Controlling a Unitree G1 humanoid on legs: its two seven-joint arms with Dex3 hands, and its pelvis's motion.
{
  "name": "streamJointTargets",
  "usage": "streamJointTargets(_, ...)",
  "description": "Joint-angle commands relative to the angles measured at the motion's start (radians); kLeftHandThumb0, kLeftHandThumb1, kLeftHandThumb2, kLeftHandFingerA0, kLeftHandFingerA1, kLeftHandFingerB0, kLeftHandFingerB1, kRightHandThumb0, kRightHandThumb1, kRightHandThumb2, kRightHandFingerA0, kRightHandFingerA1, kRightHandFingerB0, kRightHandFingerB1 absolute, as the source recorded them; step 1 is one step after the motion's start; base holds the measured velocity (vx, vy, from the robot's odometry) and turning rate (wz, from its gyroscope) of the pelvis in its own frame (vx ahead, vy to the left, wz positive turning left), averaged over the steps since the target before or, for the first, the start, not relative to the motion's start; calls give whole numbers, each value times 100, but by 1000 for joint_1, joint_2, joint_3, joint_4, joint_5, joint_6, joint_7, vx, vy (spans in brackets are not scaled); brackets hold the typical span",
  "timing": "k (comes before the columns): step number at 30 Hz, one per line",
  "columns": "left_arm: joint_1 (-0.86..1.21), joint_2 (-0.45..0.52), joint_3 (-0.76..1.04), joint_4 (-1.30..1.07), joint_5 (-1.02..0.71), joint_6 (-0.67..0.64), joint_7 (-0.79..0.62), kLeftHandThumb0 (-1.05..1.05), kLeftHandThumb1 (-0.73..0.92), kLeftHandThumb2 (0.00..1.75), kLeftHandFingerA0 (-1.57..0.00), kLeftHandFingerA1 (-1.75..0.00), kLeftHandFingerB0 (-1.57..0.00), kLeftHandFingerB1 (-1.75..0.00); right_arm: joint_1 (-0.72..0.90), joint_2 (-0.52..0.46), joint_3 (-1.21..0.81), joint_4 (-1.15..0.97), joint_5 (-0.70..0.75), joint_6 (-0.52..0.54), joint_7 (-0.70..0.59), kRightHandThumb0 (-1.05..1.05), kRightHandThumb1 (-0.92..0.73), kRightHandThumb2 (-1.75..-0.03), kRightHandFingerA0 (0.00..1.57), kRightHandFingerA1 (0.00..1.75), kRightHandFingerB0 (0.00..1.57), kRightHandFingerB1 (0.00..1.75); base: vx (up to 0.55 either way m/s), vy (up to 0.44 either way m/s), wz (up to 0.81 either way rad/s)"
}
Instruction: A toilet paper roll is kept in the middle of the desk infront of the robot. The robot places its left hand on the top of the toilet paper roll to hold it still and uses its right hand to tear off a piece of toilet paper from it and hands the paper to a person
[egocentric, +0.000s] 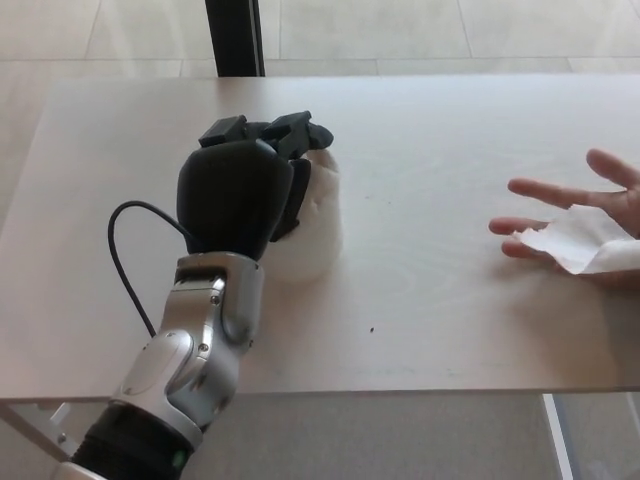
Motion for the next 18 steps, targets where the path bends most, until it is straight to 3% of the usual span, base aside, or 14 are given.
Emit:
streamJointTargets(1,63,49,-4,-8,-61,-68,-81,-3,50,75,-61,-59,-63,-70,-100,45,85,171,-171,44,-92,-26,-55,-59,92,158,83,67,0,0,0)
streamJointTargets(4,78,54,-7,-29,-60,-50,-100,-4,50,74,-60,-58,-64,-69,-153,84,95,218,-165,49,-99,-27,-59,-57,92,155,83,67,0,0,0)
streamJointTargets(6,85,54,-8,-38,-62,-42,-108,-5,50,76,-59,-58,-63,-67,-183,102,96,256,-157,18,-120,-20,-58,-60,90,163,79,77,0,0,0)
streamJointTargets(10,91,55,-1,-21,-80,-78,-91,-2,50,75,-63,-61,-64,-68,-224,122,96,283,-158,8,-110,-22,-63,-61,90,155,77,70,0,0,0)
streamJointTargets(12,95,46,-3,-13,-79,-85,-78,-2,49,77,-63,-62,-65,-68,-240,133,88,286,-167,-8,-167,-27,-61,-62,94,151,82,70,0,0,0)
streamJointTargets(15,95,44,-5,-3,-74,-103,-60,-1,46,81,-64,-64,-67,-69,-262,139,81,276,-160,-8,-123,-26,-69,-60,89,157,77,70,0,0,0)
streamJointTargets(17,87,48,-5,4,-70,-106,-63,-3,44,85,-62,-64,-66,-70,-275,136,92,267,-187,19,-113,-27,-69,-65,84,149,71,60,0,0,0)
streamJointTargets(18,85,48,-3,-1,-72,-97,-75,-3,48,83,-59,-61,-65,-68,-275,135,95,265,-194,28,-105,-40,-68,-60,71,98,49,41,0,0,0)
